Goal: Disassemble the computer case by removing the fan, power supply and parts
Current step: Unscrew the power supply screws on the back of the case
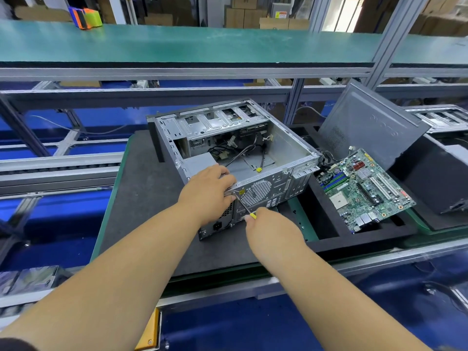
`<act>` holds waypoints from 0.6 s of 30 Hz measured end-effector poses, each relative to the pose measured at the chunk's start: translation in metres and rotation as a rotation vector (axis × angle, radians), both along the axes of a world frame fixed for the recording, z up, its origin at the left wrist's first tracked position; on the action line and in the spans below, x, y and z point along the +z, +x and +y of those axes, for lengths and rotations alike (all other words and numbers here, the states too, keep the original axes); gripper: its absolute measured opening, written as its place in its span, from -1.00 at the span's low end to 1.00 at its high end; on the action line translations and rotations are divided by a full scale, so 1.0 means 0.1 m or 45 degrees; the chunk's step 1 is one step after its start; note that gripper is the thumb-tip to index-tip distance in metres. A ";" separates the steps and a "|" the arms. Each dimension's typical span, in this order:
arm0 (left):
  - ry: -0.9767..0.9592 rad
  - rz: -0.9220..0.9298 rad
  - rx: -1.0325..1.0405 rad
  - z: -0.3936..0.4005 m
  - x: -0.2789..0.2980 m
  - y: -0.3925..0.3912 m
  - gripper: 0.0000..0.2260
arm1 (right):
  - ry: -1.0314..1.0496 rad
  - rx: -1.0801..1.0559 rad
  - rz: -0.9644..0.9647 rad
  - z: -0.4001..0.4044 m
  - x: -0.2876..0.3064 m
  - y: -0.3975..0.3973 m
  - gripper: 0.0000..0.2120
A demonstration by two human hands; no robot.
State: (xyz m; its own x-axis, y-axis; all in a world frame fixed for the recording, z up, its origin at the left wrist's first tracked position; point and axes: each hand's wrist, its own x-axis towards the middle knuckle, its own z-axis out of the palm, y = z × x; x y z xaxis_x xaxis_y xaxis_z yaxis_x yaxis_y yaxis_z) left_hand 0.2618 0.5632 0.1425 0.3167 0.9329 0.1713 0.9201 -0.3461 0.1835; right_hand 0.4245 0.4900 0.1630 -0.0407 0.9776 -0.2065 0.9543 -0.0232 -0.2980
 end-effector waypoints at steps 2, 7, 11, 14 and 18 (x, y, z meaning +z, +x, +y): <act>0.000 0.000 0.001 0.00 0.00 0.00 -0.70 | -0.230 -0.114 0.436 0.05 0.01 0.11 -0.65; -0.001 0.007 -0.004 -0.01 0.01 -0.01 -0.69 | -1.045 -0.549 1.886 0.12 -0.06 0.35 -0.71; -0.005 0.020 -0.003 0.00 0.01 0.00 -0.69 | -1.179 -0.503 2.136 0.09 -0.15 0.36 -0.78; 0.003 0.028 0.001 -0.01 0.00 -0.01 -0.71 | -1.193 -0.491 2.249 0.08 -0.19 0.30 -0.79; 0.006 0.012 0.004 0.00 0.00 0.00 -0.71 | -0.994 -0.444 2.090 0.07 -0.19 0.27 -0.77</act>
State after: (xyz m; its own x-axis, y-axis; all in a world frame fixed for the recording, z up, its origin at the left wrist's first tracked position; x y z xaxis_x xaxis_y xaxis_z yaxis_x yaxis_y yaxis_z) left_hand 0.2615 0.5628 0.1422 0.3154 0.9331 0.1725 0.9229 -0.3440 0.1732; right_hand 0.4517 0.4967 0.1442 -0.4847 0.6985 -0.5265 -0.3243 -0.7026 -0.6334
